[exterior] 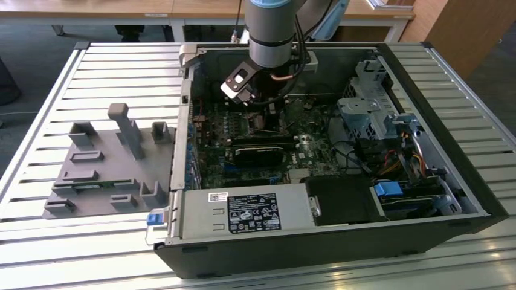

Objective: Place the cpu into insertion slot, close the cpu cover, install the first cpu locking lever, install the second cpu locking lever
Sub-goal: 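Place the cpu into insertion slot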

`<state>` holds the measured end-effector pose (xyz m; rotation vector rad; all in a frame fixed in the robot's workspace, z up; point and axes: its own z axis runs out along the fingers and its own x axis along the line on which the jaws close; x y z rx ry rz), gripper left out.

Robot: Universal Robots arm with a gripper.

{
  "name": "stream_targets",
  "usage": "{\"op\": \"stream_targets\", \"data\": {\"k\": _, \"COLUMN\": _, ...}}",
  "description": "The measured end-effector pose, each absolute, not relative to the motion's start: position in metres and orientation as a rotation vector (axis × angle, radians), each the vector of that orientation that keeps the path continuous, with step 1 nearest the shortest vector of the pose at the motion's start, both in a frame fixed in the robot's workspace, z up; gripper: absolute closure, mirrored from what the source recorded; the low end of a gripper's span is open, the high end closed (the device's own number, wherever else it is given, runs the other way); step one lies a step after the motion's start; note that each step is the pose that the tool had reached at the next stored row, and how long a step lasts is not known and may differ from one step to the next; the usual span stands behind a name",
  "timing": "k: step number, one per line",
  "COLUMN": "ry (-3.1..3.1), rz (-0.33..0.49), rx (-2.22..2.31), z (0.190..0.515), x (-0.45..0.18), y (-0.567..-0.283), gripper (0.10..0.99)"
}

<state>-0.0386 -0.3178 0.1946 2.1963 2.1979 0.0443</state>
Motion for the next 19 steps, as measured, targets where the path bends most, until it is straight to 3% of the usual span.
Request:
{"op": "stream_targets", "data": {"k": 5, "ry": 2.198, "rz": 0.044, "rx": 2.196, "z": 0.1946, "x": -0.0386, "y": -0.3178, "gripper": 0.537}}
{"op": "stream_targets", "data": {"k": 6, "ry": 2.198, "rz": 0.044, "rx": 2.196, "z": 0.1946, "x": -0.0386, "y": -0.3178, "gripper": 0.475}}
{"op": "stream_targets", "data": {"k": 19, "ry": 2.198, "rz": 0.044, "rx": 2.196, "z": 0.2027, "x": -0.0386, "y": -0.3178, "gripper": 0.490}}
